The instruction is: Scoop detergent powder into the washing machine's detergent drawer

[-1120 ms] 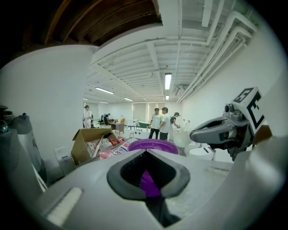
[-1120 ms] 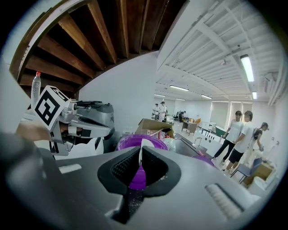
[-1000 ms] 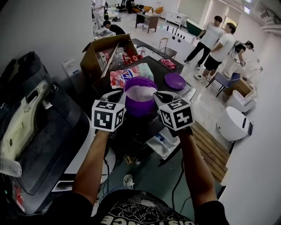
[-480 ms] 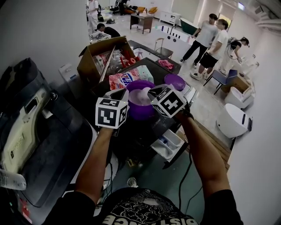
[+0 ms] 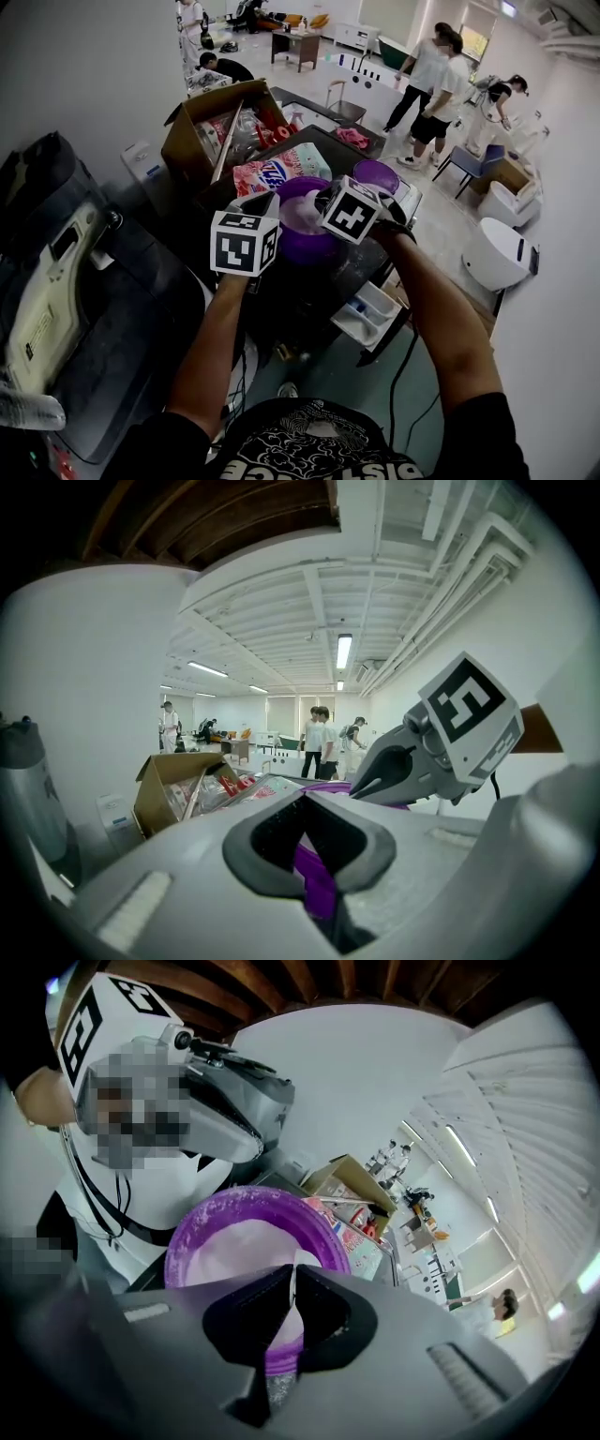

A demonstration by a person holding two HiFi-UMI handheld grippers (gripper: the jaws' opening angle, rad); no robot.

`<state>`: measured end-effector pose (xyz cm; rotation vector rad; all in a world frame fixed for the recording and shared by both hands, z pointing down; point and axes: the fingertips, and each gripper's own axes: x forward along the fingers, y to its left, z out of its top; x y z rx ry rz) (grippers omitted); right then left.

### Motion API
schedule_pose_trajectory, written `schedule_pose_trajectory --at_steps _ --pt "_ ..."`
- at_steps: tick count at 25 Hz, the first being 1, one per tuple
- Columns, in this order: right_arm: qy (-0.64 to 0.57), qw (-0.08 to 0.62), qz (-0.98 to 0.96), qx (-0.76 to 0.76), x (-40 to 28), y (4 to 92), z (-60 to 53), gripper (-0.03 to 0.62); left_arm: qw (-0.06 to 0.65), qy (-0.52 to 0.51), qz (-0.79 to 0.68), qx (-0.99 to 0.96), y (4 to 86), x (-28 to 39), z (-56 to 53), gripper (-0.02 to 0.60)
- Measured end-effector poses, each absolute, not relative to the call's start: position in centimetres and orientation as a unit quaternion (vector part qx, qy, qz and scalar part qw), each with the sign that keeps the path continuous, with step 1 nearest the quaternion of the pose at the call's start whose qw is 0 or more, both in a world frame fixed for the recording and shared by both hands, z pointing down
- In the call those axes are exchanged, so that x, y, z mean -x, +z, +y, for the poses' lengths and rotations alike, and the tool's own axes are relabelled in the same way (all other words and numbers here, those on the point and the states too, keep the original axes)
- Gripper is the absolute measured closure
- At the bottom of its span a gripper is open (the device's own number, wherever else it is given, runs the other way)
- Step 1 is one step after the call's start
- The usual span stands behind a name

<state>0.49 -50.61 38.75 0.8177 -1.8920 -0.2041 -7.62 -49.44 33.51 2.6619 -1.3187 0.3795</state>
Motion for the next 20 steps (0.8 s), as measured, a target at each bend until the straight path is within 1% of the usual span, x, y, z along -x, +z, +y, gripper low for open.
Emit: schedule_pose_trajectory --at_steps 5,11,18,20 --pt "-0.095 0.544 -0.769 -0.321 -0.3 40.1 -51.6 0.559 0.075 0.128 -0.437 -0.887 34.0 7.9 -49.8 0.58" --pt "-0.072 0.534 -0.783 -0.309 1.4 40.7 -52.8 0.559 0.082 0.137 -0.439 -0.884 35.1 8.6 -50.2 0.58" --pt "-0.055 0.566 -0.768 -0.296 1.9 42.8 -53.6 0.559 0.08 0.142 -0.435 -0.886 35.6 8.8 -50.3 0.58" --pt "-0.047 0.546 -0.789 -0.277 3.1 43.6 -54.1 0.559 0.08 0.142 -0.435 -0.886 35.5 8.9 -50.4 0.58"
